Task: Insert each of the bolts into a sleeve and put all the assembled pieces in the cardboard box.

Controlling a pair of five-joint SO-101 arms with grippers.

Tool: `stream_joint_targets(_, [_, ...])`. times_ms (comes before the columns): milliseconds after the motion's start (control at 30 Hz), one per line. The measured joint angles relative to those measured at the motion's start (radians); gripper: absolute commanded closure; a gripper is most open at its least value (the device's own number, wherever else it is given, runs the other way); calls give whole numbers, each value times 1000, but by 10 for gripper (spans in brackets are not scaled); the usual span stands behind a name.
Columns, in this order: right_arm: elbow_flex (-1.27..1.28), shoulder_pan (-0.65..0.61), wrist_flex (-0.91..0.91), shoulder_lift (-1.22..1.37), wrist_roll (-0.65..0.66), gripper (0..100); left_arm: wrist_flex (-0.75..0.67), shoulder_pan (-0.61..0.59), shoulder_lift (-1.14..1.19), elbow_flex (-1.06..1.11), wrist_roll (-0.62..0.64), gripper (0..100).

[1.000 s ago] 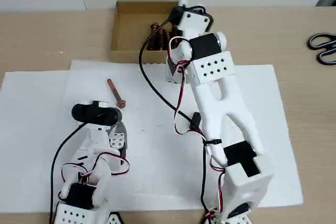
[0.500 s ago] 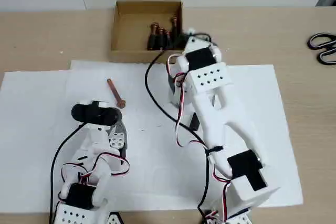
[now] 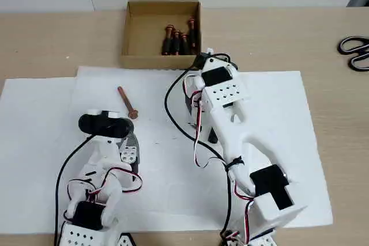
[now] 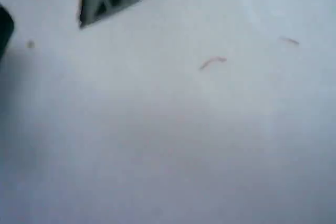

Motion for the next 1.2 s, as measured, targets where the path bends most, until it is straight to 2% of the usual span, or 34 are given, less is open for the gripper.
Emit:
stream_joint_targets(400, [18, 2, -69, 81, 0, 779, 0, 0, 0, 0, 0, 994])
stream_joint_targets(567, [18, 40, -80, 84, 0, 783, 0, 0, 0, 0, 0, 994])
stream_joint_targets(833, [23, 60, -89, 92, 14, 995, 0, 0, 0, 0, 0, 994])
stream_joint_targets(1200, [23, 61, -97, 91, 46, 892, 0, 0, 0, 0, 0, 994])
